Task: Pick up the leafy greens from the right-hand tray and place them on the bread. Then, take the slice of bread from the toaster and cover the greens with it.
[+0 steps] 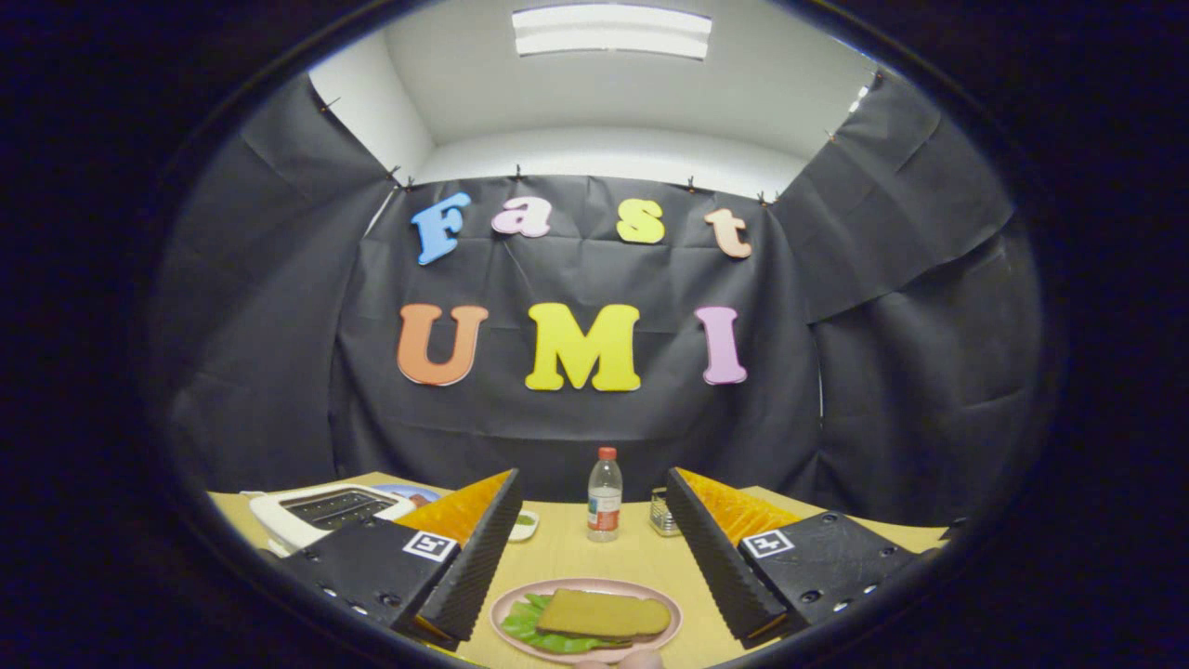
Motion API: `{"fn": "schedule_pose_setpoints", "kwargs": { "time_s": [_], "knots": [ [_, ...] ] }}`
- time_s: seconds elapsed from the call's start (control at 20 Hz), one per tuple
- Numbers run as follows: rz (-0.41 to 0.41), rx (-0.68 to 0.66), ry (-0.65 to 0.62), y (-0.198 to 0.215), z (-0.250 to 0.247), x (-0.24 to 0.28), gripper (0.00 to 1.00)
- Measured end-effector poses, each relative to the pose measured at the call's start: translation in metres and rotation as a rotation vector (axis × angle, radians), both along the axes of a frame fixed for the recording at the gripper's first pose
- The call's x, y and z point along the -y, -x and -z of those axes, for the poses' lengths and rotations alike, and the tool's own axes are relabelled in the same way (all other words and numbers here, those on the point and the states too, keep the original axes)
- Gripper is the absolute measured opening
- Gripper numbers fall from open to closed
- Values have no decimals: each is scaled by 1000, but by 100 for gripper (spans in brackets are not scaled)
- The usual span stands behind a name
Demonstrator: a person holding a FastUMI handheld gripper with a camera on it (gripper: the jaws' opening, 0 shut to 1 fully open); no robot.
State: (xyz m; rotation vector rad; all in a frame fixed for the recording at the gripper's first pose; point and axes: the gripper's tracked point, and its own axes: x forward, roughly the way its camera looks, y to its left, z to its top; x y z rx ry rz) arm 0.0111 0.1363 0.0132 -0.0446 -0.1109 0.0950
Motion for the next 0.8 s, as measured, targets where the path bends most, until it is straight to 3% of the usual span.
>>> {"fn": "schedule_pose_setpoints", "kwargs": {
  "time_s": [0.35,0.65,0.8],
  "knots": [
    [-70,-6,-46,17,-1,-22,94],
    [-33,-56,-71,15,14,-12,95],
    [-58,-52,-74,17,12,-22,95]
  ]
}}
